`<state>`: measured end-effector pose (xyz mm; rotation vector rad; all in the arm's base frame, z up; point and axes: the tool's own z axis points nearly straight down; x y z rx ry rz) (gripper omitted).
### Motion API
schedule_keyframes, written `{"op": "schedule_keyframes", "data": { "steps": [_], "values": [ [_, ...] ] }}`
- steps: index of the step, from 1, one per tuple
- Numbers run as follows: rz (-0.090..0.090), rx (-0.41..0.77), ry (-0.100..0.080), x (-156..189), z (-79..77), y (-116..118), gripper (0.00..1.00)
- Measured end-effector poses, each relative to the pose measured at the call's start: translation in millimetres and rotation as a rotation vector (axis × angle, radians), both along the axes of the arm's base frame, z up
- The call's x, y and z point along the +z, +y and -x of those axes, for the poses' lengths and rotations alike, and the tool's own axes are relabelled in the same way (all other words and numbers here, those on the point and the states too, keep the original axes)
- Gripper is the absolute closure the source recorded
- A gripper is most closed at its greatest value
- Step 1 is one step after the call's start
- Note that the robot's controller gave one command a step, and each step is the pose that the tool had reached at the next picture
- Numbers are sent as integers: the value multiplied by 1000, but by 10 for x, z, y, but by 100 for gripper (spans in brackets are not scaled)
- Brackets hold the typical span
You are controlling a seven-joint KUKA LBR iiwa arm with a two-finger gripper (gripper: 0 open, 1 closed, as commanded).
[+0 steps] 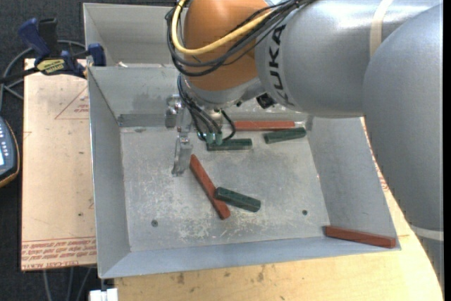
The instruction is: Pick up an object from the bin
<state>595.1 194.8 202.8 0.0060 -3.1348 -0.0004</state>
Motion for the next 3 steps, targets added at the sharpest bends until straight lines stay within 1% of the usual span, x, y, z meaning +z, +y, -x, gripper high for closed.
{"op": "schedule_keyframes", "data": {
  "steps": [1,2,3],
  "values": [
    [1,179,0,-1372,404,-577,0],
    [0,171,-13,-858,349,-1140,0],
    [-3,373,-14,-1315,905,-1109,0]
  ]
}}
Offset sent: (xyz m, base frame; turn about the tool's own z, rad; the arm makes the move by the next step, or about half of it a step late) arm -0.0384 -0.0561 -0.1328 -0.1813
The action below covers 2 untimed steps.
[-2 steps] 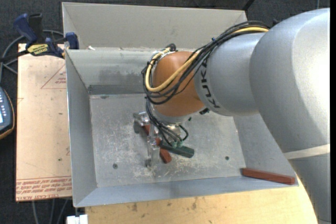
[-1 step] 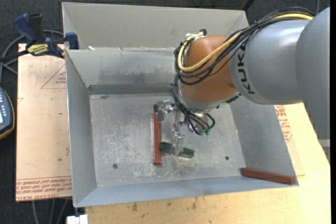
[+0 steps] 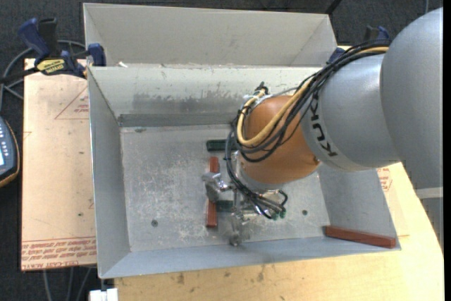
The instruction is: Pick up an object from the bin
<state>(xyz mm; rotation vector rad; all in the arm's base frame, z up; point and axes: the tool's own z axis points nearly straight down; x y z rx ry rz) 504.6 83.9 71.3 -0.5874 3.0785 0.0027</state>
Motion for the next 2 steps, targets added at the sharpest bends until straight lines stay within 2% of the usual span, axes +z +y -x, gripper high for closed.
{"op": "schedule_keyframes", "data": {
  "steps": [1,2],
  "values": [
    [-2,-1,-4,15,-16,5,100],
    [2,42,-5,2035,-91,-176,100]
  ]
}}
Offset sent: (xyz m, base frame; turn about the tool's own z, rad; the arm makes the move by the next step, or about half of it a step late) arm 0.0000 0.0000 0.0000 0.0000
